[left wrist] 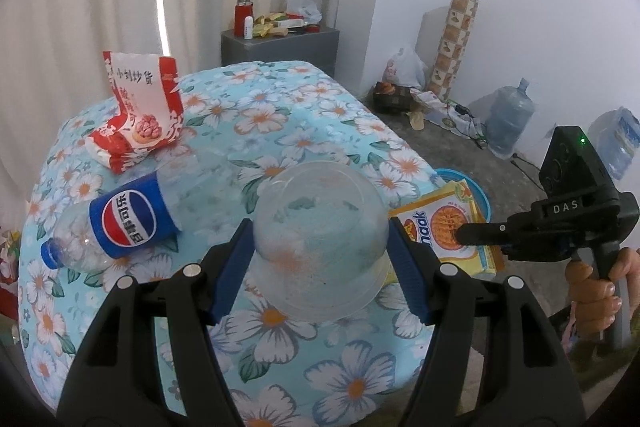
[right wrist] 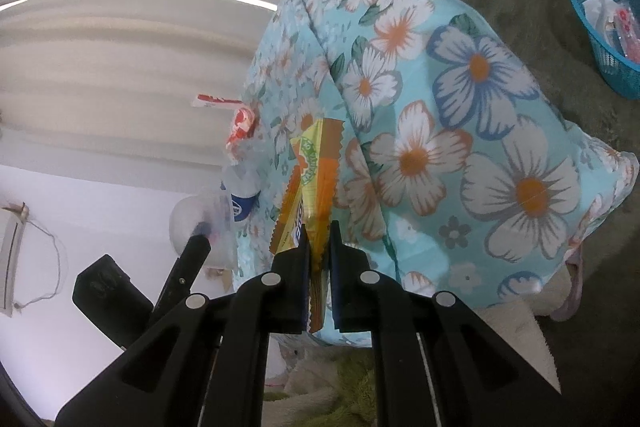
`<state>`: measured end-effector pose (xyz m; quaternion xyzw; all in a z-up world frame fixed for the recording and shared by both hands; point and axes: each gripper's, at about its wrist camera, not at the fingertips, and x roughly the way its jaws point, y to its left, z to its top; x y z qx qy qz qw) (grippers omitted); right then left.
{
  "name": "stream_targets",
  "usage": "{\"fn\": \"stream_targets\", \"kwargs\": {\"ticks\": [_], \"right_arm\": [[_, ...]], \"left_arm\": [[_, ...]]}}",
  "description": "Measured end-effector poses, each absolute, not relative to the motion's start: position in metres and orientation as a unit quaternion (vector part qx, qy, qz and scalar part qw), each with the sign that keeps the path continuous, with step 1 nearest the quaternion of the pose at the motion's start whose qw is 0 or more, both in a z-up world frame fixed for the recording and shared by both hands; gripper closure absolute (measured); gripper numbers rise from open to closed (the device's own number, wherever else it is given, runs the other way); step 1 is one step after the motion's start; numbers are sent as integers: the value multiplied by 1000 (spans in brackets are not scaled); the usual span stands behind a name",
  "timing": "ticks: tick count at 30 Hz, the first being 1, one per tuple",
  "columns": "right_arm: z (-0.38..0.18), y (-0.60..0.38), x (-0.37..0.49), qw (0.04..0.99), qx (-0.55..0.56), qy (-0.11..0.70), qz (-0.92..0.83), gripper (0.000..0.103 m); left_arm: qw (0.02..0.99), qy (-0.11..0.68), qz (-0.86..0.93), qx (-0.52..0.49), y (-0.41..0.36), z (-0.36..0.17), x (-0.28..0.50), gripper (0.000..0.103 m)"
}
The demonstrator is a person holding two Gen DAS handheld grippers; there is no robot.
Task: Collect trash
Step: 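Lift the clear cup with the left tool while the right tool holds the yellow packet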
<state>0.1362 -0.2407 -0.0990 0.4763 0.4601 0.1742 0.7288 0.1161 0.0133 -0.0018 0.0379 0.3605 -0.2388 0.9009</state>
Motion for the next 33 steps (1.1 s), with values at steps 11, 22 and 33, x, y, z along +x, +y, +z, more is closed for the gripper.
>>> {"fn": "stream_targets", "kwargs": {"ticks": [11,22,33], "right_arm": [[-102,-255,133,726,491,449,175,94],[-102,-258,132,725,497,443,175,94],[-103,-264,130,725,503,437,174,94]], "left_arm": [[900,359,-243,48,3,-1,116,40],[898,360,-247,51,-4,0,116,40],[897,360,-250,53,-7,-1,118,40]]}}
